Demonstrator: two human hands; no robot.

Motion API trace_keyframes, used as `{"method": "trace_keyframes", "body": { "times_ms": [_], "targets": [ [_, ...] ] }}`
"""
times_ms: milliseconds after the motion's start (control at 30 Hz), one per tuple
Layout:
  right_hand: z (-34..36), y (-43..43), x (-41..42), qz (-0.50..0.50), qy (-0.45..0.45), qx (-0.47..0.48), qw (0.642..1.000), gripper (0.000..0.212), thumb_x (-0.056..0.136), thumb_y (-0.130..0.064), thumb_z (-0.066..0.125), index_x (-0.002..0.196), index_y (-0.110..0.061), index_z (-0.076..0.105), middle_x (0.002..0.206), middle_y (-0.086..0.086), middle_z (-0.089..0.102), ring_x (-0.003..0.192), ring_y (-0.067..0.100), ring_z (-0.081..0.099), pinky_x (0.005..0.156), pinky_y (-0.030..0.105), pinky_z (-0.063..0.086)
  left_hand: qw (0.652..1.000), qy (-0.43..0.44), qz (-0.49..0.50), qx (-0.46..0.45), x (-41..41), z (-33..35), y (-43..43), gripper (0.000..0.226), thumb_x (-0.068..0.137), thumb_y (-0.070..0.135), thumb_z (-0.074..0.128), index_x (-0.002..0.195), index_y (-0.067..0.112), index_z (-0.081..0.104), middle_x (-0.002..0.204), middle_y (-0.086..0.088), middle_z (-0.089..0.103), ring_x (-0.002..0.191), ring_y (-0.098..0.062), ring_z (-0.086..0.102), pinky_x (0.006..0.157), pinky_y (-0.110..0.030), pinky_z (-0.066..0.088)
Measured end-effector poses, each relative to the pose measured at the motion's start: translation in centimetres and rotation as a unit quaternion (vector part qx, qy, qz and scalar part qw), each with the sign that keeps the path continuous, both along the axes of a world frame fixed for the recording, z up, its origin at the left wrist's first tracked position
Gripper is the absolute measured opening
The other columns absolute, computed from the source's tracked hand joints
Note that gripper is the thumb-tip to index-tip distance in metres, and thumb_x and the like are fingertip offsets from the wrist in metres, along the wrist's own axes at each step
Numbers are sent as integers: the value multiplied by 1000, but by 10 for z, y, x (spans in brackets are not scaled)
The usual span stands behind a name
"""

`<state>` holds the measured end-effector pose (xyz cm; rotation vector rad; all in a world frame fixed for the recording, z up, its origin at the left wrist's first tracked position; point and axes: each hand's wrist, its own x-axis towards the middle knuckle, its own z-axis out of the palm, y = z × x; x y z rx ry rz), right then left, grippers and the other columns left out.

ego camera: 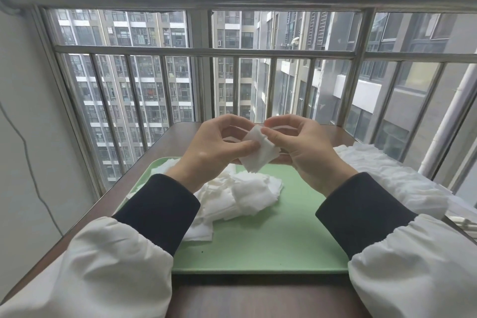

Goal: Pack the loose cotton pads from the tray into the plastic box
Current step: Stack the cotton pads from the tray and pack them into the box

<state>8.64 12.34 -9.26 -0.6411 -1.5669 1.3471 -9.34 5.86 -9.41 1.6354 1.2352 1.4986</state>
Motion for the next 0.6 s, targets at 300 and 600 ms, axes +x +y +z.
{"method": "trace_keyframes", "body": {
  "times_ms": [300,600],
  "targets": [
    [7,2,5,34,-28,-25,999,15,98,-8,58,109,-8,69,93,11,76,80,26,74,64,36,61,996,-48,-39,-63,-6,4,-1,30,89,8,74,115,17,65,104,-4,77,97,-22,74,78,-36,62],
    [-12,-1,-1,100,-440,237,860,38,77,-15,78,110,-31,73,99,-16,72,85,3,64,72,15,49,980,-152,83,-94,-14,-2,8,15,92,9,69,104,18,69,108,-11,73,85,-21,74,66,-25,58]
  ]
}}
